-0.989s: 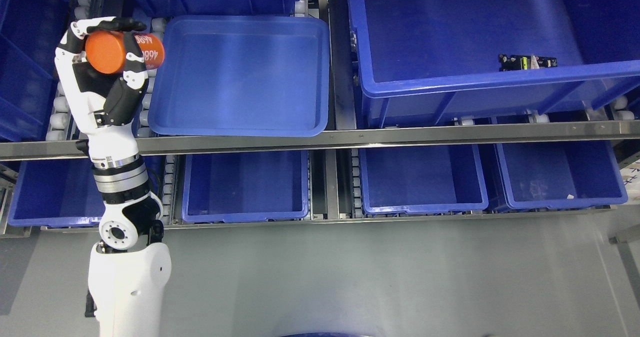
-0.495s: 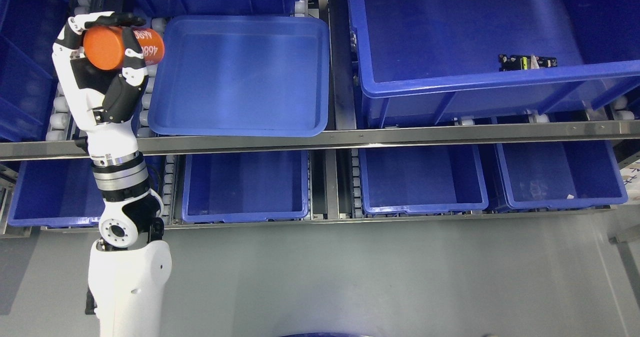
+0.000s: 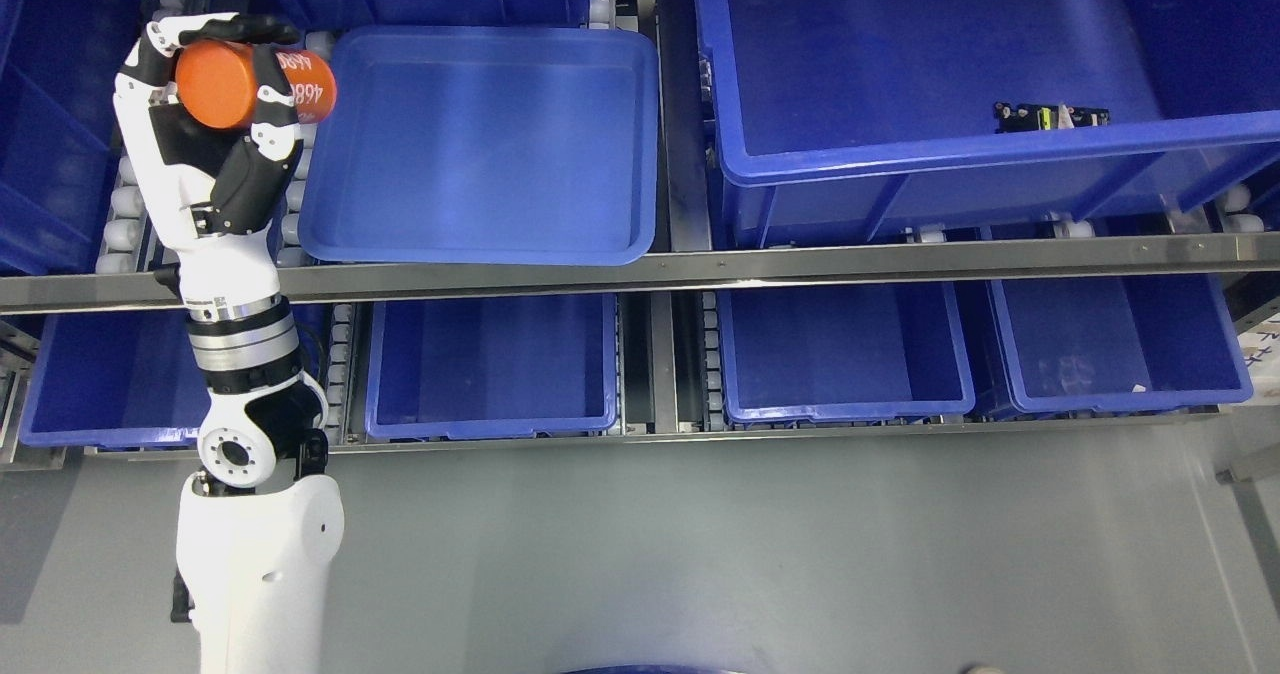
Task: Grab orange capacitor from left shelf to right desk
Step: 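Hold the capacitor in the left hand while turning toward the steel table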
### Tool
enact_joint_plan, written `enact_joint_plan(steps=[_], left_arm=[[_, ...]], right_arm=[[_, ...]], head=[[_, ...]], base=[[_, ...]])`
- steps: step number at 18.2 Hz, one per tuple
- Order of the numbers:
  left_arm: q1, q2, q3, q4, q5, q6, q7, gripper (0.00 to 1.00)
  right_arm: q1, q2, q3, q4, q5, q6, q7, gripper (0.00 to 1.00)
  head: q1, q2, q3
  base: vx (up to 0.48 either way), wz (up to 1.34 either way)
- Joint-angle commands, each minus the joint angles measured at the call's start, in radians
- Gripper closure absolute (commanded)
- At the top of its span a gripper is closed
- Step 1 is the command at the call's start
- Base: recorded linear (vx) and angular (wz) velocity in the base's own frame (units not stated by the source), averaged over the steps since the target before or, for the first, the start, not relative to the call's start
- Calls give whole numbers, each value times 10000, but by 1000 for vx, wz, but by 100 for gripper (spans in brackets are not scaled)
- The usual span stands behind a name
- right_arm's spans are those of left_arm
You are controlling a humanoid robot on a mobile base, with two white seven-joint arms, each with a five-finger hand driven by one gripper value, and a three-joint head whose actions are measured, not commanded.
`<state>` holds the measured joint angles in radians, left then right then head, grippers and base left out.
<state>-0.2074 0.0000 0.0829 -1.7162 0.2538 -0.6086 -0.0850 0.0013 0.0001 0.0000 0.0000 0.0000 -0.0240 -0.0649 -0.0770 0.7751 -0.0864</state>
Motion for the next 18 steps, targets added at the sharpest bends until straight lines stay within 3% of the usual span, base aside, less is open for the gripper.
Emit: enact_joint_plan(steps=[1,12,18], left_arm=[[-135,174,-123,-4,8,73,-9,100],[-181,174,-307,-4,8,302,-24,100],[-549,174,-353,211,39,426,-39,100]], right_arm=[[217,-176,-184,-174,31,10,5,0],[217,-176,-184,-174,31,-5,20,0],[217,-176,-184,-174,31,10,5,0]], head=[[0,0,0],[0,0,0],[0,0,0]], base=[[-64,5],[-143,3],[-181,-458]])
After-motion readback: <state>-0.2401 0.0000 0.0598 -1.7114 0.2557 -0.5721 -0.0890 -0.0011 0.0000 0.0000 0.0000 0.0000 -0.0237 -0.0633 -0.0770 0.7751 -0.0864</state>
